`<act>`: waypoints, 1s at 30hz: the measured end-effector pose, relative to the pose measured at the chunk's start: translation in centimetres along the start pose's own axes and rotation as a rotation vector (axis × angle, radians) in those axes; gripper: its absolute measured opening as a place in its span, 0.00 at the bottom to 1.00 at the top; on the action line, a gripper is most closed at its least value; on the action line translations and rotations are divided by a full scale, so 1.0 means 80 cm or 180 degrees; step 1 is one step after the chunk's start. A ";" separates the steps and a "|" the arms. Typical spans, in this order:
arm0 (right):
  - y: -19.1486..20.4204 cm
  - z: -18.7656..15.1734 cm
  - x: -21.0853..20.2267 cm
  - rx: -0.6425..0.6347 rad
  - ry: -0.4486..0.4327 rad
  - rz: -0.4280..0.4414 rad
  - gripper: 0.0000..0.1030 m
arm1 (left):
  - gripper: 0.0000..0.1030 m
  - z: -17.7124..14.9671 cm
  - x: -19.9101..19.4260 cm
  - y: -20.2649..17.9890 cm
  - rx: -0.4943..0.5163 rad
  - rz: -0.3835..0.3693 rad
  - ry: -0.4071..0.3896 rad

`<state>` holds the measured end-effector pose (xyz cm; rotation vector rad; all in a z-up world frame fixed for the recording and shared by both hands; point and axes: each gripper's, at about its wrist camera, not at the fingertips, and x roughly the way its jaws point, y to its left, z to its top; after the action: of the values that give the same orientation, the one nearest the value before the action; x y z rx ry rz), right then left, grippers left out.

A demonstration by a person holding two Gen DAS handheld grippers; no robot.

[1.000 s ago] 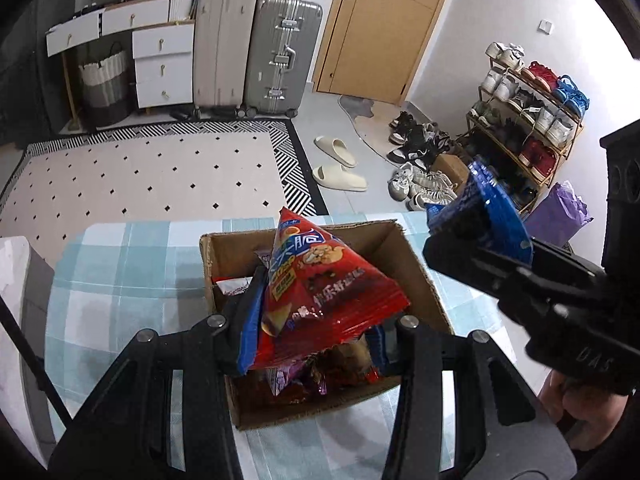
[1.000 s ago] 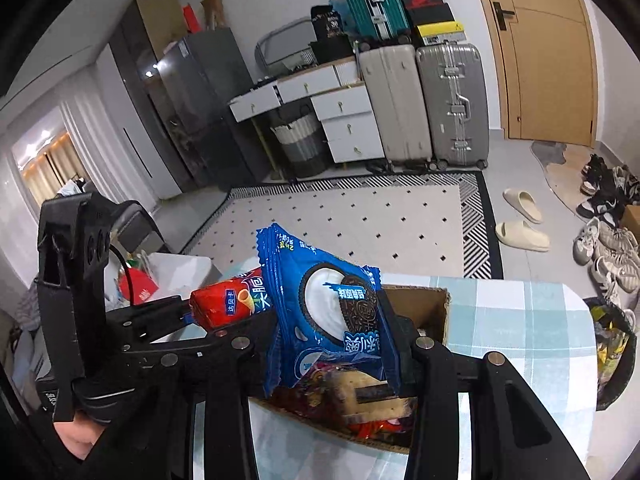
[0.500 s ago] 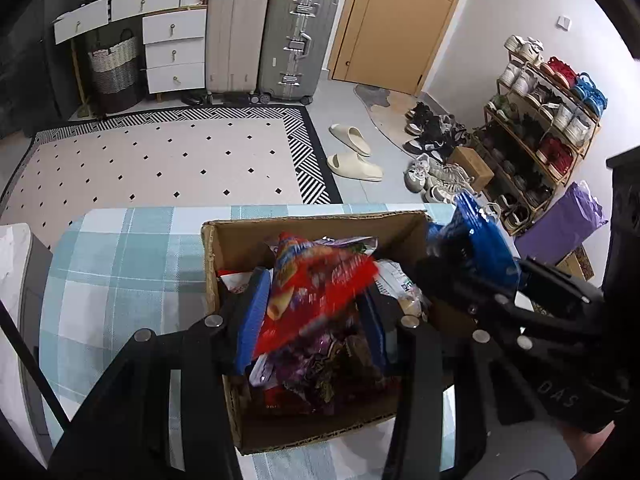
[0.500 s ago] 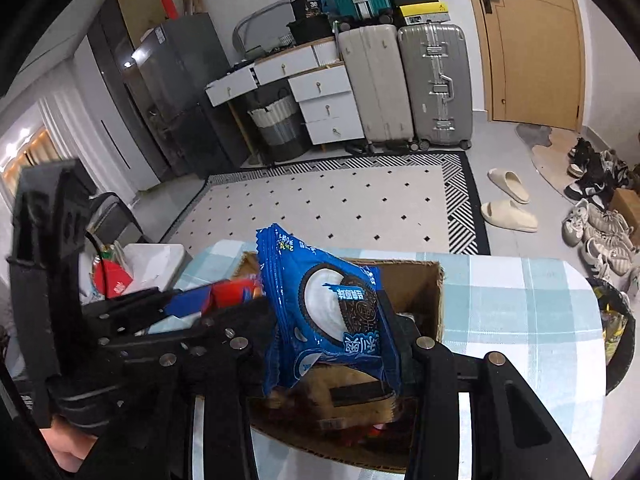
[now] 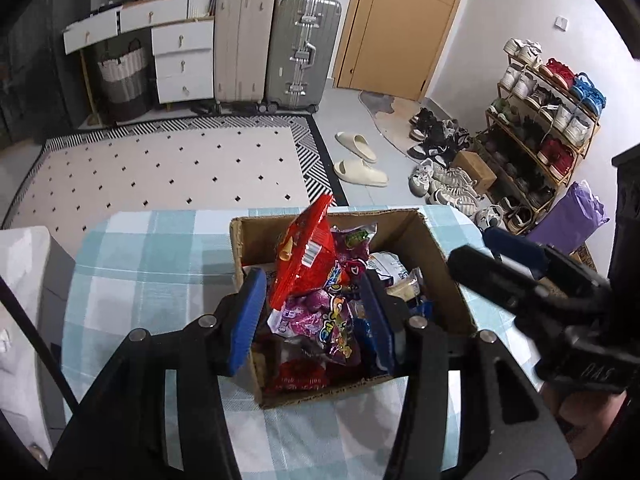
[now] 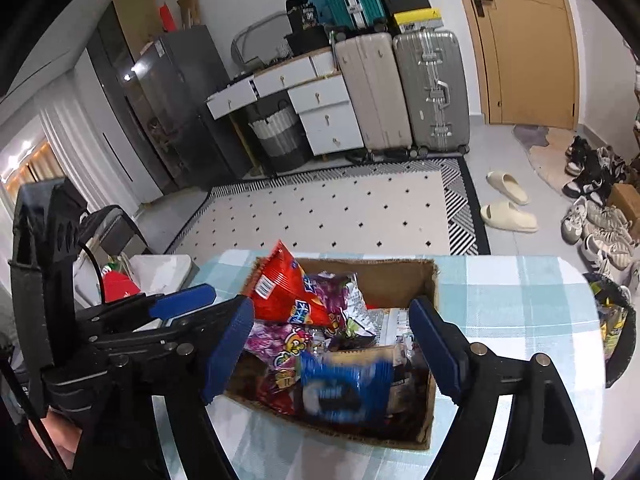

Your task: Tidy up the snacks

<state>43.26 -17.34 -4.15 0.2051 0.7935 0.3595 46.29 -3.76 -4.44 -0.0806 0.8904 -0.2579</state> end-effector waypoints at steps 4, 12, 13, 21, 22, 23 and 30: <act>0.009 0.004 -0.041 -0.0027 -0.0161 -0.0008 0.79 | 0.52 -0.011 -0.047 -0.003 0.0041 0.0048 -0.0122; 0.042 -0.001 -0.140 -0.0195 -0.0529 0.0016 0.84 | 0.72 -0.060 -0.152 -0.015 0.0099 0.0339 -0.0666; 0.046 -0.004 -0.154 -0.0216 -0.0579 0.0027 0.84 | 0.75 -0.066 -0.161 -0.015 0.0126 0.0361 -0.0714; 0.083 -0.053 -0.253 -0.0472 -0.1048 0.0041 0.97 | 0.83 -0.114 -0.249 -0.040 0.0356 0.0549 -0.1074; 0.086 -0.061 -0.263 -0.0479 -0.1098 0.0037 0.98 | 0.83 -0.121 -0.258 -0.040 0.0342 0.0535 -0.1120; 0.087 -0.069 -0.273 -0.0477 -0.1139 0.0030 0.99 | 0.85 -0.130 -0.267 -0.040 0.0325 0.0525 -0.1181; 0.074 -0.123 -0.327 -0.0292 -0.1320 0.0188 0.99 | 1.00 -0.178 -0.310 -0.040 0.0366 0.0560 -0.1417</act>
<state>17.81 -21.64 8.14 0.2085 0.3620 0.3921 19.73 -0.02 5.99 0.0466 0.4353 -0.1183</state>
